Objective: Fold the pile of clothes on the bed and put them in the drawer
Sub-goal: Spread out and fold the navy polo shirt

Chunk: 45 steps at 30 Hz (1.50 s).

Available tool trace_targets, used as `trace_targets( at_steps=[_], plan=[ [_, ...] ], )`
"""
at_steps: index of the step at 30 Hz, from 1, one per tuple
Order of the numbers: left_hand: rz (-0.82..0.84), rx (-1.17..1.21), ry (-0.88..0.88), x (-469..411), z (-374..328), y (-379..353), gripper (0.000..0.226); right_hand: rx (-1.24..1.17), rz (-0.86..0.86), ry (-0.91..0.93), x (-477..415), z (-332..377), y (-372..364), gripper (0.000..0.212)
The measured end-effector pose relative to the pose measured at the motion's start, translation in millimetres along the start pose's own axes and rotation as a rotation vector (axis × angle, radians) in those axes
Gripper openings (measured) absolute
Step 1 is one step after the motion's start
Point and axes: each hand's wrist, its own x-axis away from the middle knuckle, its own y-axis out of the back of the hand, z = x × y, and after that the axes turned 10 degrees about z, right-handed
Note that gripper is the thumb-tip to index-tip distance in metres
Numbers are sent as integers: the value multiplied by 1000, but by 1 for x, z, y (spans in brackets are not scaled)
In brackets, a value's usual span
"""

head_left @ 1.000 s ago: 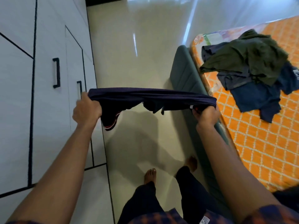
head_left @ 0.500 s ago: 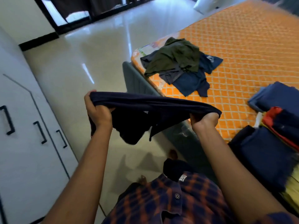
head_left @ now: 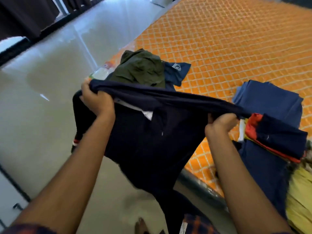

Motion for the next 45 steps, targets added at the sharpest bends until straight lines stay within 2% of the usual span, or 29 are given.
trace_targets(
  at_steps=[2, 4, 6, 7, 9, 12, 14, 15, 18, 22, 24, 26, 28, 29, 31, 33, 34, 37, 38, 40, 41, 43, 45],
  plan=[
    [126, -168, 28, -53, -15, -77, 46, 42, 38, 39, -75, 1, -56, 34],
    [283, -349, 91, -108, -11, -155, 49, 187, 105, 91, -152, -8, -101, 32],
    [464, -540, 163, -142, 15, -226, 77, 572, 174, 100, -223, -27, -123, 37],
    [556, -676, 182, -148, 33, -249, 91, 824, 201, 110, -249, -39, -125, 49],
    [705, -904, 155, -140, 74, -273, 103, 1226, 317, 116, -273, -63, -110, 72],
    [929, -1096, 75, -104, 163, -293, 94, 1523, 575, 19, -312, -118, -57, 66],
    [1026, -1244, -3, -75, 210, -283, 89, 1678, 640, -82, -320, -151, -15, 69],
    [1029, -1279, -50, -67, 225, -280, 87, 1741, 628, -40, -322, -160, 0, 68],
    [956, -1283, -165, -67, 243, -283, 85, 1743, 553, 196, -332, -178, 13, 57],
    [917, -1198, -276, -94, 224, -313, 85, 1548, 389, 265, -353, -174, -11, 43],
    [932, -1075, -380, -99, 210, -328, 74, 1583, 433, 390, -365, -170, -28, 35],
    [967, -1037, -605, -99, 204, -342, 63, 1669, 567, 455, -376, -168, -46, 31],
    [1046, -993, -841, -97, 204, -357, 54, 1852, 701, 448, -386, -172, -59, 35],
    [1120, -979, -934, -96, 205, -367, 51, 1947, 712, 430, -392, -174, -63, 41],
    [1273, -1058, -1094, -91, 211, -391, 53, 2062, 565, 343, -408, -169, -73, 60],
    [1347, -1230, -1081, -86, 218, -411, 62, 1975, 392, 171, -426, -154, -82, 84],
    [1360, -1311, -988, -85, 224, -428, 67, 1897, 294, 97, -441, -144, -81, 92],
    [1208, -1459, -640, -97, 229, -466, 80, 1751, 141, -40, -461, -117, -78, 89],
    [1177, -1454, -558, -103, 226, -476, 77, 1775, 133, -7, -461, -114, -75, 84],
    [1160, -1400, -513, -111, 224, -489, 65, 1830, 218, 262, -446, -122, -67, 73],
    [1142, -1368, -559, -116, 222, -490, 62, 1795, 355, 448, -430, -131, -66, 65],
    [1100, -1308, -798, -118, 219, -486, 63, 1666, 692, 658, -386, -158, -62, 46],
    [1054, -1169, -1049, -110, 215, -474, 55, 1733, 917, 674, -334, -190, -55, 31]
  ],
)
